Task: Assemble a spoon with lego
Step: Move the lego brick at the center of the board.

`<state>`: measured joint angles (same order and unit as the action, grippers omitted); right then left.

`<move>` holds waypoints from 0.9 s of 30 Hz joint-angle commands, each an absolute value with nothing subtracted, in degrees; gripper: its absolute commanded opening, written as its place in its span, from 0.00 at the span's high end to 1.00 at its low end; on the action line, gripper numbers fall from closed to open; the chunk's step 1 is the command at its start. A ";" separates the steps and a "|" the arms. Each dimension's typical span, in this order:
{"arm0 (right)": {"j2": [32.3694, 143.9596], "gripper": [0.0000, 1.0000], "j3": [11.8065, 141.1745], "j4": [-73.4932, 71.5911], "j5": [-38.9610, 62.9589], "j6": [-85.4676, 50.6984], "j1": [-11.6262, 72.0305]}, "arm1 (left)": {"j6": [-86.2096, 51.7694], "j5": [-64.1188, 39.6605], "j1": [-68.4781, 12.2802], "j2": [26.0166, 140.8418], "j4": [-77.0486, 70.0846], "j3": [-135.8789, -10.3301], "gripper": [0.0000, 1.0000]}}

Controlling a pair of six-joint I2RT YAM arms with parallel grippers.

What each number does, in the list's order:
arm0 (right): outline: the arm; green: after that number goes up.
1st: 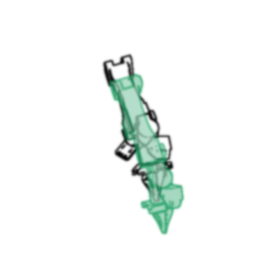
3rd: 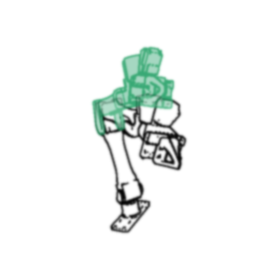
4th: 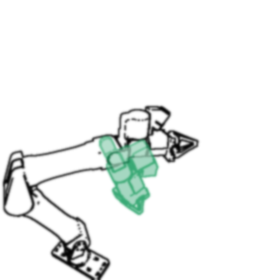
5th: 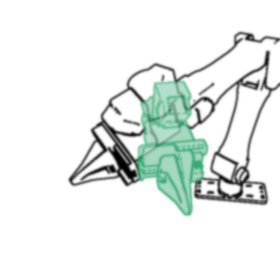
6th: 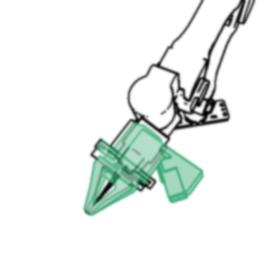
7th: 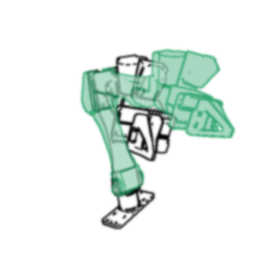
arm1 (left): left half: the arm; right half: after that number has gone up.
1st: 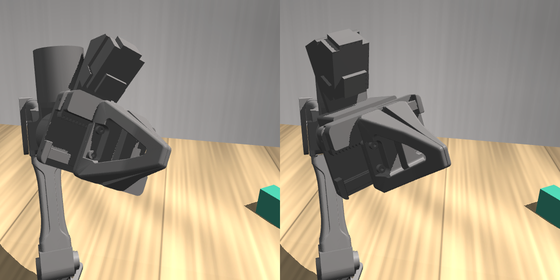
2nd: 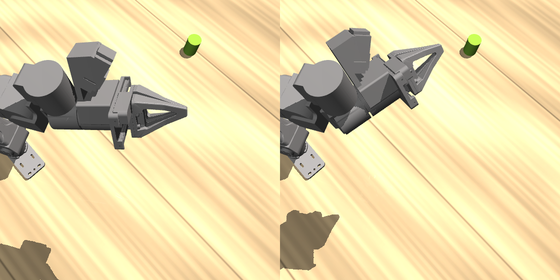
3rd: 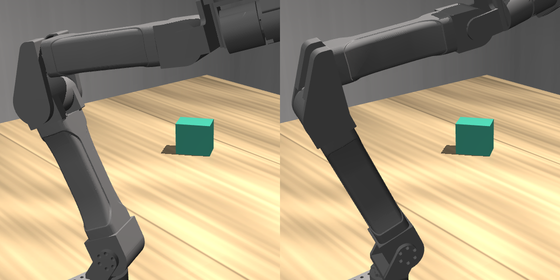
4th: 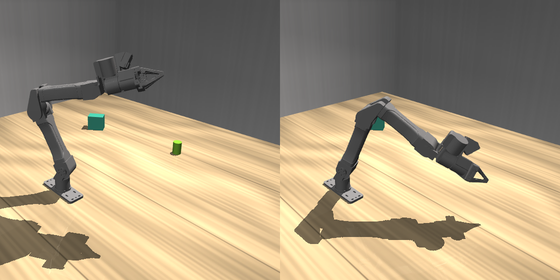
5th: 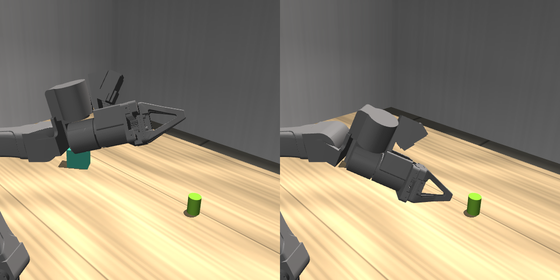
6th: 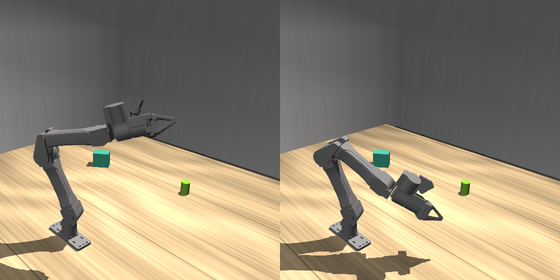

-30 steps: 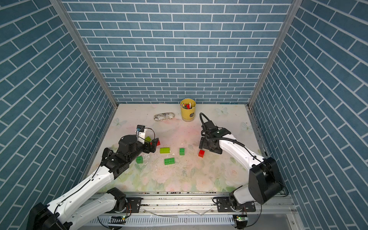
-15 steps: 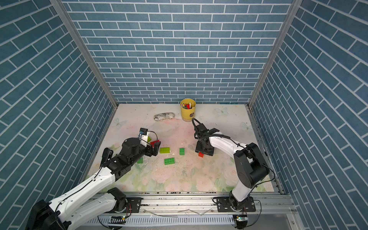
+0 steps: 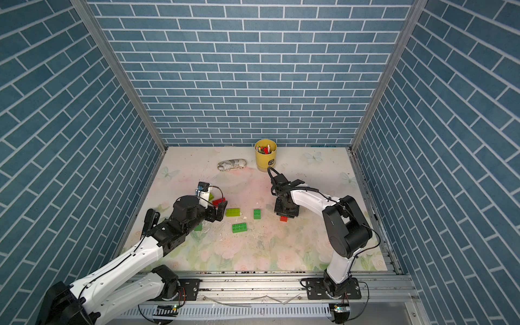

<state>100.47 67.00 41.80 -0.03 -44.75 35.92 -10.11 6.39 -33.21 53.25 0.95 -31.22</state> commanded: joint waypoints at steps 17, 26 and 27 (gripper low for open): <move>113.26 0.73 85.32 50.40 -3.92 -37.27 38.70 | -10.37 8.17 -33.68 51.34 1.41 -29.67 0.01; 114.98 0.74 88.63 49.37 -1.83 -36.74 39.18 | -10.42 8.87 -33.70 50.34 2.03 -29.25 0.01; 115.36 0.74 89.20 49.48 -1.76 -36.74 39.28 | -10.39 8.95 -33.67 50.27 1.94 -29.13 0.01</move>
<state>113.80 86.72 47.59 -2.11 -37.43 38.74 -10.11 8.01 -33.32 51.05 1.54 -30.06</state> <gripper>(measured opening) 0.341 0.994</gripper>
